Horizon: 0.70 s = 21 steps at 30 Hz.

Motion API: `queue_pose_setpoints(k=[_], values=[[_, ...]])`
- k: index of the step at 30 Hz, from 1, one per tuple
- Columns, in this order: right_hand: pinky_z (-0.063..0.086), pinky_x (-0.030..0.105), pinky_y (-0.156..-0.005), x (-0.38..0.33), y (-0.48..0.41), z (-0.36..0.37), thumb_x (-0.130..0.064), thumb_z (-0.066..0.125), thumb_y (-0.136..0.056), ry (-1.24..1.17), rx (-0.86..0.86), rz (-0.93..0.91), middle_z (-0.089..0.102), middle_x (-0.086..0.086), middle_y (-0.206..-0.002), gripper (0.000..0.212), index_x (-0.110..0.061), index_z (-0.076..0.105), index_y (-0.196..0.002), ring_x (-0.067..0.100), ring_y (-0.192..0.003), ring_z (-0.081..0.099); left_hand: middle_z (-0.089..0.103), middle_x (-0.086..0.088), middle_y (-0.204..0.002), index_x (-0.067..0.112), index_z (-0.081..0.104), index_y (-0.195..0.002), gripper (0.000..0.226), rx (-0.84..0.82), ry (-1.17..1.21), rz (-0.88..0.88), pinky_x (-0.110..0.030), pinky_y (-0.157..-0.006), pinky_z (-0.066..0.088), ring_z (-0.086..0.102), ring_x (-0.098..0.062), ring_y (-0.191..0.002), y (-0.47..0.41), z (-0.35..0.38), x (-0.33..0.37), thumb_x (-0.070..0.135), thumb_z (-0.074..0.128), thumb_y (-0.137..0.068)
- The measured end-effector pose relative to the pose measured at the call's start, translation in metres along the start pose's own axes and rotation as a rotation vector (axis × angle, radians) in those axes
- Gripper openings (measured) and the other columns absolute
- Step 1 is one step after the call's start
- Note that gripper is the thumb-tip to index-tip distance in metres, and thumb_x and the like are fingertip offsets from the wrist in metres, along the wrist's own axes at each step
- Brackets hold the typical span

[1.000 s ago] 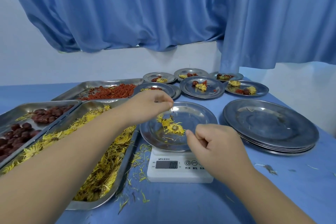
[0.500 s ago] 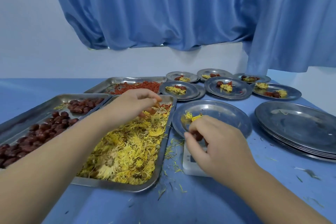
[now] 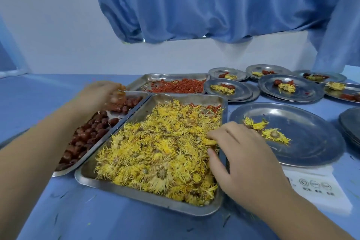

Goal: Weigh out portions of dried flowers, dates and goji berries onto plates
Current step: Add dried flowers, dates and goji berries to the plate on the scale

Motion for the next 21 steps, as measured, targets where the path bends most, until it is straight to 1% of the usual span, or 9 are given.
queue_pose_setpoints(k=[2,4,6,8,11,14,16,18,21], values=[[0.047,0.032,-0.067,-0.003,0.002,0.000,-0.027,0.055,-0.084,-0.001,0.027,-0.019,0.057,-0.005,-0.089,0.019,-0.018,0.064,-0.098,0.014,-0.078,0.053,0.070,-0.004,-0.103,0.020,0.070,-0.102,0.022,-0.002,-0.362,0.029,-0.038,-0.084,0.045,0.063,-0.024,-0.093,-0.012,0.001,-0.015,0.032,0.051,-0.097],[0.047,0.034,-0.066,-0.003,0.004,-0.001,-0.028,0.052,-0.086,-0.004,0.041,-0.033,0.057,-0.005,-0.088,0.019,-0.018,0.064,-0.097,0.014,-0.077,0.053,0.065,-0.003,-0.123,0.018,0.067,-0.118,0.029,-0.082,-0.705,0.039,-0.037,-0.096,0.041,0.058,-0.024,-0.113,-0.022,0.011,-0.030,0.016,0.048,-0.097],[0.046,0.034,-0.066,-0.001,0.003,-0.001,-0.027,0.051,-0.086,-0.019,0.057,-0.035,0.057,-0.005,-0.087,0.019,-0.018,0.065,-0.096,0.015,-0.077,0.053,0.056,-0.004,-0.138,0.017,0.061,-0.129,0.043,-0.173,-0.883,-0.002,-0.037,-0.107,0.036,0.050,-0.023,-0.127,-0.029,0.019,-0.046,0.002,0.046,-0.092],[0.045,0.035,-0.065,0.001,0.002,-0.001,-0.026,0.052,-0.086,-0.022,0.068,-0.040,0.057,-0.005,-0.086,0.017,-0.018,0.064,-0.094,0.015,-0.077,0.052,0.052,-0.006,-0.143,0.017,0.059,-0.131,0.051,-0.227,-0.984,-0.054,-0.038,-0.109,0.037,0.047,-0.024,-0.131,-0.033,0.022,-0.057,-0.003,0.044,-0.086],[0.045,0.036,-0.064,0.003,0.002,-0.001,-0.025,0.051,-0.087,-0.022,0.077,-0.046,0.056,-0.004,-0.084,0.016,-0.017,0.065,-0.091,0.016,-0.075,0.052,0.059,-0.008,-0.133,0.018,0.064,-0.122,0.052,-0.209,-0.941,-0.086,-0.038,-0.101,0.045,0.055,-0.025,-0.120,-0.037,0.021,-0.065,-0.008,0.043,-0.083],[0.044,0.037,-0.065,0.004,0.003,-0.002,-0.024,0.050,-0.088,-0.030,0.097,-0.050,0.056,-0.004,-0.084,0.017,-0.017,0.066,-0.089,0.017,-0.075,0.053,0.068,-0.004,-0.115,0.021,0.070,-0.104,0.040,-0.140,-0.840,-0.067,-0.033,-0.086,0.051,0.063,-0.019,-0.098,-0.038,0.014,-0.067,-0.007,0.051,-0.084],[0.044,0.037,-0.065,0.004,0.003,-0.002,-0.024,0.050,-0.089,-0.035,0.100,-0.055,0.057,-0.004,-0.083,0.018,-0.017,0.067,-0.088,0.017,-0.075,0.053,0.071,-0.001,-0.104,0.023,0.070,-0.097,0.027,-0.096,-0.774,-0.034,-0.027,-0.077,0.047,0.063,-0.013,-0.087,-0.036,0.010,-0.064,0.000,0.061,-0.085],[0.044,0.037,-0.064,0.004,0.003,-0.002,-0.024,0.049,-0.089,-0.038,0.101,-0.057,0.057,-0.004,-0.081,0.019,-0.017,0.067,-0.087,0.017,-0.074,0.052,0.068,0.003,-0.099,0.024,0.068,-0.097,0.021,-0.036,-0.713,0.001,-0.022,-0.068,0.042,0.058,-0.006,-0.079,-0.033,0.005,-0.054,0.007,0.065,-0.085],[0.044,0.036,-0.065,0.005,0.004,-0.006,-0.024,0.049,-0.089,-0.050,0.127,-0.054,0.057,-0.004,-0.080,0.021,-0.017,0.068,-0.086,0.017,-0.074,0.053,0.066,0.005,-0.095,0.026,0.065,-0.095,0.018,0.043,-0.574,0.061,-0.021,-0.056,0.040,0.059,-0.010,-0.072,-0.023,0.005,-0.027,0.011,0.063,-0.086]])
Point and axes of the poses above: each hand's wrist, its own y-axis away from the middle knuckle, its own z-axis out of the palm, x = y × z, the point moved 6 cm from there along -y, towards the middle knuckle
